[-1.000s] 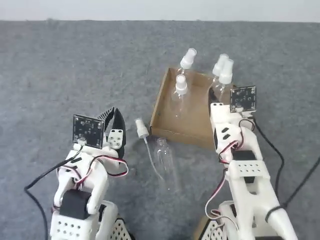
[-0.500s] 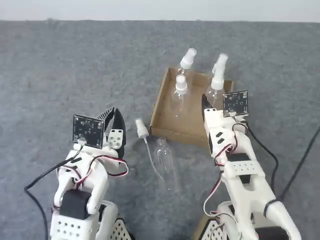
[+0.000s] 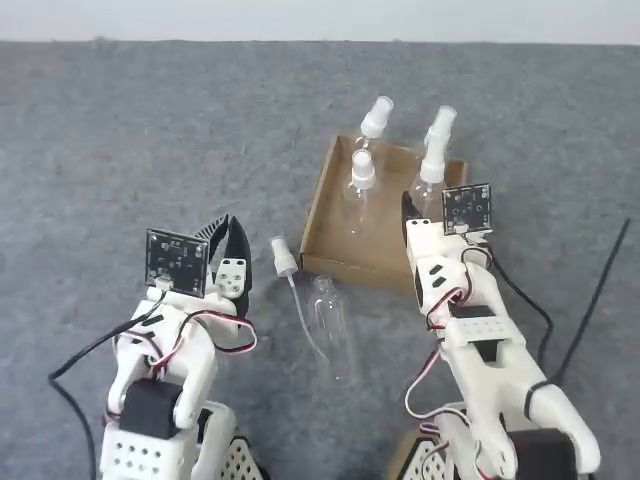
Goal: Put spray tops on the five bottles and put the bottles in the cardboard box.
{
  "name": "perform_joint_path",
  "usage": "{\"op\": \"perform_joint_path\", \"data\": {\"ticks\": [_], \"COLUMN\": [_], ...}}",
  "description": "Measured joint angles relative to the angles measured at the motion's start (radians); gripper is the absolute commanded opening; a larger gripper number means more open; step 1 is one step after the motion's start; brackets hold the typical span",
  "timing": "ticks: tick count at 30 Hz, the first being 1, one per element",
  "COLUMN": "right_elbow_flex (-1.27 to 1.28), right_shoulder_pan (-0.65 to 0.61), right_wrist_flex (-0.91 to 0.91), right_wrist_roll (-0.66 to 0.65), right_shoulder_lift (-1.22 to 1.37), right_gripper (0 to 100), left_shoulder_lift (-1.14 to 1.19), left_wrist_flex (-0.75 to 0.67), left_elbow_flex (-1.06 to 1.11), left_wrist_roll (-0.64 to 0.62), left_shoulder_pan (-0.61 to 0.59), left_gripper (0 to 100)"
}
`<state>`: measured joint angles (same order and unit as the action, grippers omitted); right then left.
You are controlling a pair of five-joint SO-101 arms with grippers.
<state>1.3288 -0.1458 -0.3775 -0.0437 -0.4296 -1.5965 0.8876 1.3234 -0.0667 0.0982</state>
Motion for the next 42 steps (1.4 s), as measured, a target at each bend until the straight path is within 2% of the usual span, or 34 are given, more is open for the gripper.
{"op": "perform_joint_path", "data": {"ticks": [12, 20, 42], "right_elbow_flex": [0.0, 0.0, 0.0], "right_shoulder_pan": [-0.003, -0.009, -0.011], "right_wrist_flex": [0.0, 0.0, 0.0], "right_wrist_roll": [0.0, 0.003, 0.003], "right_shoulder_lift": [0.0, 0.0, 0.002], "right_gripper": [0.8, 10.0, 10.3], "left_shoulder_lift": [0.0, 0.0, 0.0], "left_wrist_flex": [0.0, 0.0, 0.0], "left_elbow_flex": [0.0, 0.0, 0.0], "left_wrist_roll": [0.0, 0.0, 0.0], "left_shoulder_pan": [0.0, 0.0, 0.0], "left_gripper": [1, 1, 1]}}
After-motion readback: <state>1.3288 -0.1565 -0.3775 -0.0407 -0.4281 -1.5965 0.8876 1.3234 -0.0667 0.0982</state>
